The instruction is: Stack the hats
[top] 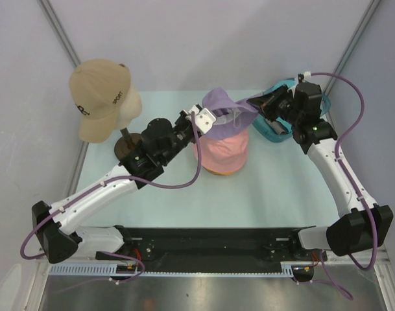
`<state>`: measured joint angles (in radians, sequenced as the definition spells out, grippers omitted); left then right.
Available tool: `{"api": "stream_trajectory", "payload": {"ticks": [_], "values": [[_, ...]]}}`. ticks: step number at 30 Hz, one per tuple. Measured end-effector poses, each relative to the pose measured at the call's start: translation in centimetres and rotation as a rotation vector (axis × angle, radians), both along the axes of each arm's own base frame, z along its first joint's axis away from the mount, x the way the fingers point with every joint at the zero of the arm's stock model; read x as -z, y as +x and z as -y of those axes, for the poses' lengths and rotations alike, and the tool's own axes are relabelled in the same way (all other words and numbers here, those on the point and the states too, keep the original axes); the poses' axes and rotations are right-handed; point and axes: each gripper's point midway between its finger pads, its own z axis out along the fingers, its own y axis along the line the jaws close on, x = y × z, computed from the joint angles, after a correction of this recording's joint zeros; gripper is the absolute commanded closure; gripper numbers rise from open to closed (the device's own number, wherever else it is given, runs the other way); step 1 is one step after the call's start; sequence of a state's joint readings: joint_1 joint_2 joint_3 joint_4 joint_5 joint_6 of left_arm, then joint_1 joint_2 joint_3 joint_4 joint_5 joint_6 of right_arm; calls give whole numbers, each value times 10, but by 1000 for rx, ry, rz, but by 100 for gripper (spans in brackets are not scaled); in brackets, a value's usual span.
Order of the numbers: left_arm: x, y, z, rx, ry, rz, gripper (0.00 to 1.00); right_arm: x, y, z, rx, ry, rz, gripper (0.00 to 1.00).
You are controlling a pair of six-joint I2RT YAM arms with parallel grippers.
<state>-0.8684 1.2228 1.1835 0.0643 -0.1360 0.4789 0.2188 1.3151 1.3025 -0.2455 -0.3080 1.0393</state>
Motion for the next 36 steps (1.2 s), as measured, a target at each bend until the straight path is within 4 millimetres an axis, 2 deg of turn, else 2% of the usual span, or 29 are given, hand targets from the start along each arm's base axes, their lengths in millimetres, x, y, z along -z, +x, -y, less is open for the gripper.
{"api": "stream_trajectory", "payload": {"ticks": [2, 5, 7, 10, 14, 21, 29, 31, 33, 34, 36], "values": [[-7, 9, -5, -49, 8, 47, 100, -17, 4, -6, -20, 14, 36, 100], [-19, 21, -13, -117, 22, 124, 100, -57, 6, -24, -78, 43, 134, 100], [-28, 28, -20, -156, 25, 172, 100, -76, 4, -34, -118, 56, 188, 100], [-42, 37, -34, -211, 9, 221, 100, -90, 1, -47, -178, 68, 255, 100], [-51, 50, -56, -295, -5, 272, 100, -87, 4, -61, -267, 65, 315, 100], [-36, 75, -78, -362, 4, 233, 100, -62, 24, -81, -370, 67, 352, 100], [-23, 83, -81, -369, 13, 231, 99, -56, 34, -93, -429, 80, 431, 100], [-15, 86, -81, -377, 19, 223, 89, -54, 35, -95, -441, 92, 444, 100], [-4, 90, -80, -388, 30, 209, 58, -49, 37, -97, -449, 114, 445, 100], [1, 92, -80, -391, 33, 198, 32, -47, 38, -98, -451, 128, 442, 100], [8, 93, -79, -387, 35, 171, 16, -44, 41, -100, -458, 157, 431, 100]]}}
